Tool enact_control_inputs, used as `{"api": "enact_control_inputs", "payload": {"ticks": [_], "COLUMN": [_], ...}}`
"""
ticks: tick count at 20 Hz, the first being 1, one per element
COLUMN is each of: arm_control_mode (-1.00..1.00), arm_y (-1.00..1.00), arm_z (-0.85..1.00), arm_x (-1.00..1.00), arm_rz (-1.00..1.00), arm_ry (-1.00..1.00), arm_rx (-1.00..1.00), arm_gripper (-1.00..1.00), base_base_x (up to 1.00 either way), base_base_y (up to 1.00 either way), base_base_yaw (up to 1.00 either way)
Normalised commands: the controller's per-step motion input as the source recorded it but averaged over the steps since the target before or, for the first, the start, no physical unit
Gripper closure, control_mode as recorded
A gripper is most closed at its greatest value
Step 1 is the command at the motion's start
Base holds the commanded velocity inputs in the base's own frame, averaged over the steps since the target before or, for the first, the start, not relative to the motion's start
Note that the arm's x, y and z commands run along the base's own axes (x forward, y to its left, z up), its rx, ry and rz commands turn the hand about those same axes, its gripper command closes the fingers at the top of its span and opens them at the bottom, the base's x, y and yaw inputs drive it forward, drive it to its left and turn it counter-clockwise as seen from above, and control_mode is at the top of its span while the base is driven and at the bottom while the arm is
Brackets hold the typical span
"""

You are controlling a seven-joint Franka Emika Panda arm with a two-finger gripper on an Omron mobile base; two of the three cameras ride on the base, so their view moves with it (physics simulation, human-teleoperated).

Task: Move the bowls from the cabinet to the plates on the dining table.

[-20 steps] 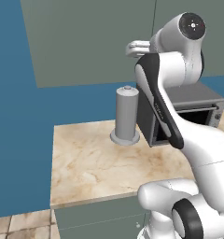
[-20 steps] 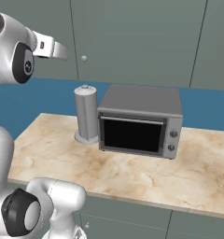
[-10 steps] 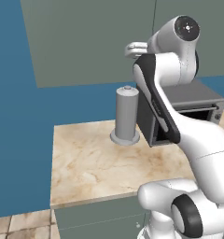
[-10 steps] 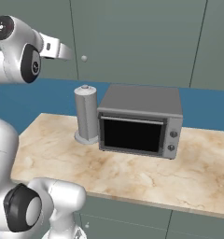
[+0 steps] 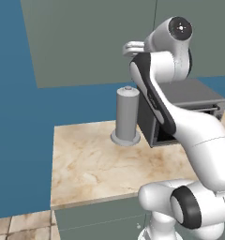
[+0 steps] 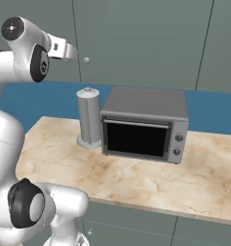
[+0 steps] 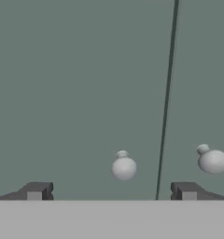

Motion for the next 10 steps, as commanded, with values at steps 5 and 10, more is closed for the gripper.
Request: {"api": "enact_control_inputs", "payload": {"ticks": [5,10], "arm_control_mode": [-1.0,-1.0], "arm_y": [0.0,0.0], "arm_z": [-0.04,-0.11], "arm_x": [0.1,0.0], "arm_rz": [0.0,0.0], "arm_ry": [0.01,0.03], "arm_rx": [0.0,0.0], "arm_gripper": [-1.0,-1.0], "base_base_x": [0.0,0.0], "base_base_y": [0.0,0.0], "base_base_yaw": [0.0,0.0]}}
